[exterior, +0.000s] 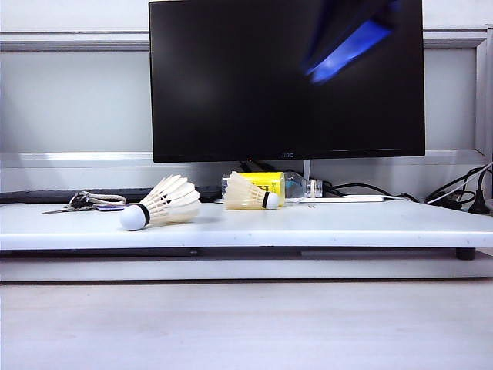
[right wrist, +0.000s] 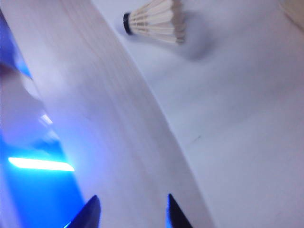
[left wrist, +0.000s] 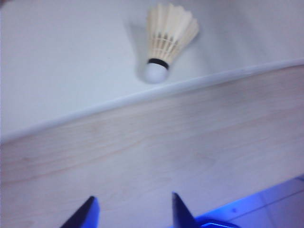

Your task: Stack the badminton balls on the table vertically.

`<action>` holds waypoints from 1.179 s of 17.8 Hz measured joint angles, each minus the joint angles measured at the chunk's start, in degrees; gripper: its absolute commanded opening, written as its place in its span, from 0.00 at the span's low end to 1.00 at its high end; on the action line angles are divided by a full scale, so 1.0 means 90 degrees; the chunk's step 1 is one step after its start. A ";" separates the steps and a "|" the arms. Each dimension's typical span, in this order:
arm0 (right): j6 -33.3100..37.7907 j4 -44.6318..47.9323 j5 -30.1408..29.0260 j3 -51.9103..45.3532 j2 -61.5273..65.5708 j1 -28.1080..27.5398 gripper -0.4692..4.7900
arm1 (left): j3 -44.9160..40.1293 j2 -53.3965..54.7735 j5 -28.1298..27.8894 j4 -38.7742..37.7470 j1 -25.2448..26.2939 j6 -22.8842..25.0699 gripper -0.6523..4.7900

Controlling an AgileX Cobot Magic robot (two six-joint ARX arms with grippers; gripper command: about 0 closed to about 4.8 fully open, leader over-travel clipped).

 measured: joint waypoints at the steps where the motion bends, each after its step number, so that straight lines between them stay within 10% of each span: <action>1: -0.0503 -0.0049 0.0583 0.0209 0.0345 0.0600 0.43 | -0.0029 0.0000 0.0117 0.0160 0.0002 -0.0262 0.50; 7: -0.1574 -0.0104 0.1600 0.0644 0.1447 0.1870 0.43 | -0.0440 -0.0005 0.0240 0.1030 0.0002 -0.0971 0.50; 21: -0.3997 0.1321 0.2276 0.1158 0.2390 0.2431 0.56 | -0.1452 -0.0087 0.0265 0.1307 0.0002 -0.2200 0.50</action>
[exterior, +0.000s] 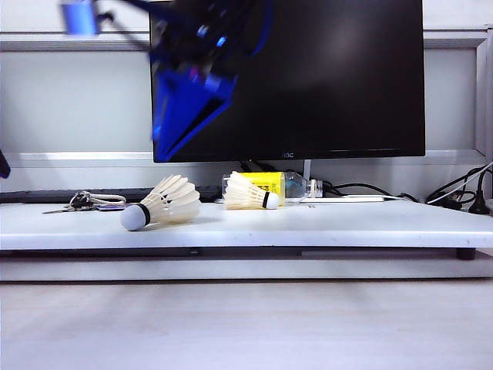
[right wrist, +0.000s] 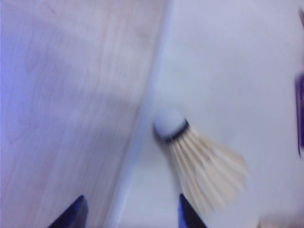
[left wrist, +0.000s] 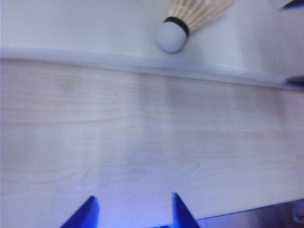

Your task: Stack the badminton balls on the table vertically.

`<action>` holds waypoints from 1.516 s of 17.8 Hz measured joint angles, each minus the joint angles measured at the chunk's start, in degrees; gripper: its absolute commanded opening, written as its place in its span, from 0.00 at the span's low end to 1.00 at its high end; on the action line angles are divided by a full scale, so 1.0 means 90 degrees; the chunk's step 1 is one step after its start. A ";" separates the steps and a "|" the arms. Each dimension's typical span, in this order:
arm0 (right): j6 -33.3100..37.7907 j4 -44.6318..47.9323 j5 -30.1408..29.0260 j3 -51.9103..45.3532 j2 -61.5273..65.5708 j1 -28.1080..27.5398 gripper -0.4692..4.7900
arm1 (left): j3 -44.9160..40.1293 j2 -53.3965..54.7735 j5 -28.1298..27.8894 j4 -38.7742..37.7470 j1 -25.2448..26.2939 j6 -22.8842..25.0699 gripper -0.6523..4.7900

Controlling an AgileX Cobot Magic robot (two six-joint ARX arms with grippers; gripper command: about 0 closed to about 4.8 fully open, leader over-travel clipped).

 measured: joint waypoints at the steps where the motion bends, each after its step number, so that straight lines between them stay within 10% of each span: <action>1: -0.0083 0.0051 0.0002 0.0000 0.0092 0.0007 0.56 | -0.0010 -0.0027 0.0002 0.0007 0.0000 -0.0029 0.50; 27: -0.1421 0.0510 0.0041 0.0566 0.1103 -0.0083 0.49 | -0.0017 -0.1868 0.0452 -0.0935 -0.0002 -0.0063 0.50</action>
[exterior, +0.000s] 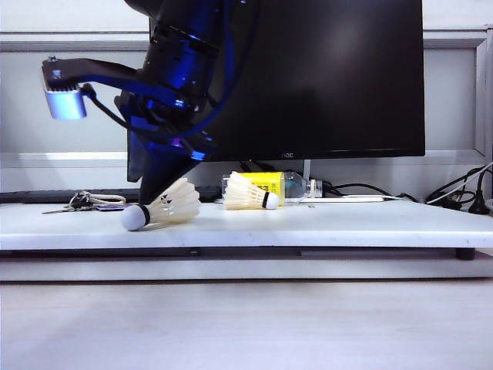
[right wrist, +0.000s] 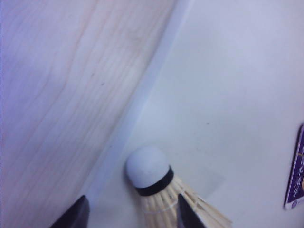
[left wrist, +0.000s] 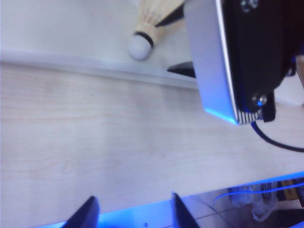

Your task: Stack the badminton balls on the table vertically.

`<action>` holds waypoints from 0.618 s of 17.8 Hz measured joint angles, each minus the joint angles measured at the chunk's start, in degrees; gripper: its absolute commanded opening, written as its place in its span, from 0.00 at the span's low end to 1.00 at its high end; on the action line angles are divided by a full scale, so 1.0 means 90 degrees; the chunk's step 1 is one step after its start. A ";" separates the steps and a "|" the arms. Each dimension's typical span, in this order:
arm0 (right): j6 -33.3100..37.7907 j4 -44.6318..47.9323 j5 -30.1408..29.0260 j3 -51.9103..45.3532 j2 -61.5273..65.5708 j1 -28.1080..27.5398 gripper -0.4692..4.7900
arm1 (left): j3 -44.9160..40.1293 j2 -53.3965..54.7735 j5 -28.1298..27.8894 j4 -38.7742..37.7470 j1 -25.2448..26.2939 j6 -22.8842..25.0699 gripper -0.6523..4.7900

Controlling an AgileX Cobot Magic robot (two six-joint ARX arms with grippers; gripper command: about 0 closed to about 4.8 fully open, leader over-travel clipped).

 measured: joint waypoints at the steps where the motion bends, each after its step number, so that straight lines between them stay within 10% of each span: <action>1: -0.0163 -0.0019 -0.0002 0.0000 0.0000 0.0041 0.49 | 0.0000 0.0000 0.0138 0.0002 0.0000 0.0000 0.50; 11: -0.0233 0.0199 -0.0041 0.0000 0.0000 0.0075 0.46 | 0.0000 0.0000 0.0386 0.0002 0.0000 -0.0002 0.50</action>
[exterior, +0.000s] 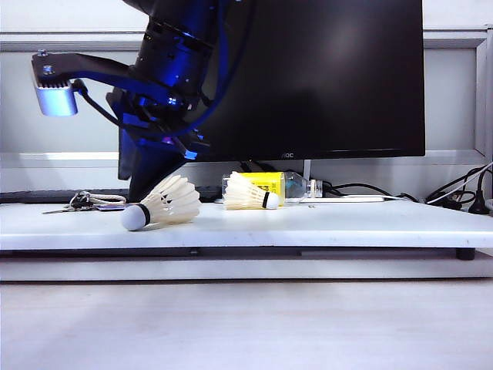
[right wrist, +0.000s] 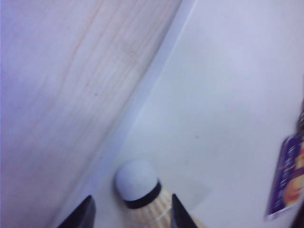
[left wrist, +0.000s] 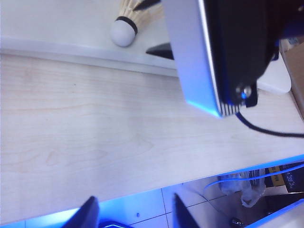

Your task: Stack the badminton balls on the table vertically.

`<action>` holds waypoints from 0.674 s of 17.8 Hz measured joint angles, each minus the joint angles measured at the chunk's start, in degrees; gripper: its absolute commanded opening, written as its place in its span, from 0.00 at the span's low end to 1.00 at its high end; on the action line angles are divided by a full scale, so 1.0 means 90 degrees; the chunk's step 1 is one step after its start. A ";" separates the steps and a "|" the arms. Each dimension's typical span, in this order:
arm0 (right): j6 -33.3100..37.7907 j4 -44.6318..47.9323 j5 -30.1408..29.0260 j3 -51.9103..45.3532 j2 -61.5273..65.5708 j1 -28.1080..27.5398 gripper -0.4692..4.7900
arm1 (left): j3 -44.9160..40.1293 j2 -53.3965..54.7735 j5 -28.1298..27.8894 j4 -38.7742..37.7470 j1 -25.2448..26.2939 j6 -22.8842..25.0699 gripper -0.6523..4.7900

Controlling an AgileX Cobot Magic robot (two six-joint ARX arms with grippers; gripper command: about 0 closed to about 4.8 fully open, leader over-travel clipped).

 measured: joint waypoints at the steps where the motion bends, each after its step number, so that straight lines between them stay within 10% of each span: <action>1: -0.0250 0.0036 0.0000 0.0000 0.0000 0.0002 0.46 | 0.0000 0.0000 0.0007 0.0000 0.0000 0.0000 0.50; 12: -0.1853 0.0270 -0.0041 0.0007 0.0323 -0.0114 0.46 | 0.0000 0.0000 0.0160 -0.0119 0.0002 0.0000 0.50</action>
